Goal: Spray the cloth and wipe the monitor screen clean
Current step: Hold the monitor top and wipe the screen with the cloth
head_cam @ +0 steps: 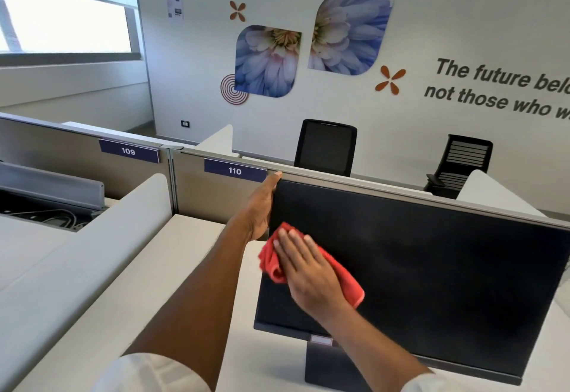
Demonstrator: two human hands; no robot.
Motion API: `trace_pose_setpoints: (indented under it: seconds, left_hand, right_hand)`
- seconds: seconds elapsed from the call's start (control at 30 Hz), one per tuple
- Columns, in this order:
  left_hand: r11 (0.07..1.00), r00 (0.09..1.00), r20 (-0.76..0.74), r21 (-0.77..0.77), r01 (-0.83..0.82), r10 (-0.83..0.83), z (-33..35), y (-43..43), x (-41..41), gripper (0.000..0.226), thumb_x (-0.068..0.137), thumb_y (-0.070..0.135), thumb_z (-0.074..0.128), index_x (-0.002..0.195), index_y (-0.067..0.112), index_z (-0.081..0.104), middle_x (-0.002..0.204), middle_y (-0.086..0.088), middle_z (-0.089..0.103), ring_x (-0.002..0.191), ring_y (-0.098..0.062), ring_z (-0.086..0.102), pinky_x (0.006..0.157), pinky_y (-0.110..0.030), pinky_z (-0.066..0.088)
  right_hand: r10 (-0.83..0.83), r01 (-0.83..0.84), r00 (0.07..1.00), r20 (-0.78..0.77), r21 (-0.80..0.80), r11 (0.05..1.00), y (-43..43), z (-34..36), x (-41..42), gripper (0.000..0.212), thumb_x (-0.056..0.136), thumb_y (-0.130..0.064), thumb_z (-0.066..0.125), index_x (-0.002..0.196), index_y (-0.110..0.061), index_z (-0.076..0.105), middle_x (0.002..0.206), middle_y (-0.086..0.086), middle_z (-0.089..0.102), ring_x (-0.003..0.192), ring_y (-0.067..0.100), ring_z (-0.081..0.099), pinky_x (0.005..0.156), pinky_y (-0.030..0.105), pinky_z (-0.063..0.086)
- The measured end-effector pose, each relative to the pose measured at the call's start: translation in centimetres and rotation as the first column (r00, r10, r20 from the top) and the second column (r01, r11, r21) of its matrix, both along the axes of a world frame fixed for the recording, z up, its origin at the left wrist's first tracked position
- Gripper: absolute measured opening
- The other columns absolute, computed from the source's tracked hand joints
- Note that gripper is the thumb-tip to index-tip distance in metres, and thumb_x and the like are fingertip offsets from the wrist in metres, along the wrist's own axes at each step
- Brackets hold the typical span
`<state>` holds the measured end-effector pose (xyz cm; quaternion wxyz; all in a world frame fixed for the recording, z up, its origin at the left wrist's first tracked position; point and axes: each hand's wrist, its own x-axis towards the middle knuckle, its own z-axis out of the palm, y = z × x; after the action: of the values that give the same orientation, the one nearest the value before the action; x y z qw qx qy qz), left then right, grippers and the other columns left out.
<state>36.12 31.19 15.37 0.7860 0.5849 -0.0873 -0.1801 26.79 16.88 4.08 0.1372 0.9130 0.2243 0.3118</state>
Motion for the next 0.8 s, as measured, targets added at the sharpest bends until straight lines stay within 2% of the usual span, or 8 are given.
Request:
trace_pose_setpoints:
  seconds: [0.17,0.3,0.37,0.43,0.5,0.6,0.73,0.8]
  left_hand:
    - [0.999,1.0,0.021,0.028,-0.02,0.02,-0.1,0.3,0.0,0.054,0.092,0.059,0.046,0.117,0.016,0.065,0.11,-0.012,0.071,0.105,-0.028,0.066,0.088,-0.039,0.054]
    - [1.0,0.999,0.034,0.031,0.0,-0.001,-0.1,0.3,0.2,0.053,0.091,0.06,0.046,0.113,0.018,0.069,0.105,-0.008,0.074,0.1,-0.024,0.068,0.077,-0.032,0.054]
    - [0.999,1.0,0.021,0.039,-0.009,0.008,-0.4,0.6,0.4,0.054,0.091,0.06,0.046,0.115,0.015,0.067,0.106,-0.011,0.073,0.095,-0.024,0.069,0.074,-0.032,0.055]
    - [0.998,1.0,-0.013,0.057,-0.024,0.025,-0.7,1.0,0.5,0.058,0.092,0.059,0.045,0.116,0.01,0.064,0.106,-0.014,0.071,0.093,-0.026,0.068,0.075,-0.036,0.056]
    - [0.998,0.999,-0.04,0.062,-0.023,0.025,-0.9,1.1,0.6,0.061,0.092,0.06,0.043,0.117,0.008,0.063,0.108,-0.016,0.07,0.096,-0.029,0.066,0.082,-0.041,0.054]
    - [0.998,0.999,-0.028,0.041,-0.04,0.041,-0.8,0.4,0.5,0.057,0.093,0.06,0.042,0.116,0.013,0.063,0.107,-0.011,0.072,0.102,-0.028,0.065,0.085,-0.038,0.052]
    - [0.993,0.994,-0.027,0.051,-0.103,0.105,-0.2,-0.7,0.1,0.056,0.09,0.061,0.045,0.114,0.015,0.065,0.105,-0.009,0.073,0.103,-0.028,0.065,0.089,-0.041,0.052]
    - [0.993,0.992,-0.053,0.036,-0.112,0.114,0.0,-0.8,0.0,0.055,0.088,0.06,0.048,0.11,0.014,0.069,0.102,-0.01,0.074,0.101,-0.029,0.066,0.087,-0.042,0.052]
  right_hand:
    - [-0.067,0.047,0.993,0.095,0.2,0.979,0.9,9.2,3.5,0.058,0.096,-0.014,0.045,0.151,-0.005,0.028,0.157,0.017,0.028,0.147,0.03,0.022,0.121,0.043,0.016]
    - [-0.084,0.056,0.992,0.094,0.261,0.964,1.6,9.2,3.8,0.059,0.098,-0.017,0.041,0.153,-0.007,0.022,0.16,0.014,0.022,0.149,0.028,0.017,0.122,0.042,0.013]
    - [-0.076,0.051,0.993,0.088,0.252,0.966,1.9,7.9,3.4,0.06,0.099,-0.021,0.038,0.154,-0.009,0.019,0.161,0.013,0.018,0.15,0.027,0.012,0.122,0.042,0.011]
    - [-0.049,0.036,0.997,0.067,0.177,0.983,2.0,5.9,2.9,0.065,0.097,-0.022,0.044,0.155,-0.01,0.017,0.162,0.011,0.015,0.15,0.026,0.01,0.121,0.042,0.01]
    - [-0.028,0.026,0.999,0.028,0.081,0.996,1.6,3.5,1.9,0.073,0.095,-0.024,0.053,0.155,-0.012,0.013,0.163,0.009,0.012,0.151,0.026,0.006,0.121,0.042,0.009]
    - [-0.035,0.035,0.999,-0.012,0.01,0.999,0.6,0.8,0.4,0.076,0.096,-0.03,0.054,0.156,-0.013,0.011,0.163,0.006,0.01,0.151,0.025,0.004,0.12,0.041,0.011]
    - [-0.047,0.045,0.998,0.049,0.033,0.998,0.1,1.7,0.5,0.072,0.095,-0.025,0.055,0.155,-0.011,0.017,0.162,0.009,0.013,0.15,0.026,0.01,0.12,0.042,0.011]
    - [-0.107,0.09,0.987,0.116,0.146,0.985,-0.2,3.7,1.2,0.067,0.093,-0.015,0.051,0.153,-0.008,0.023,0.16,0.012,0.017,0.149,0.028,0.016,0.121,0.045,0.011]
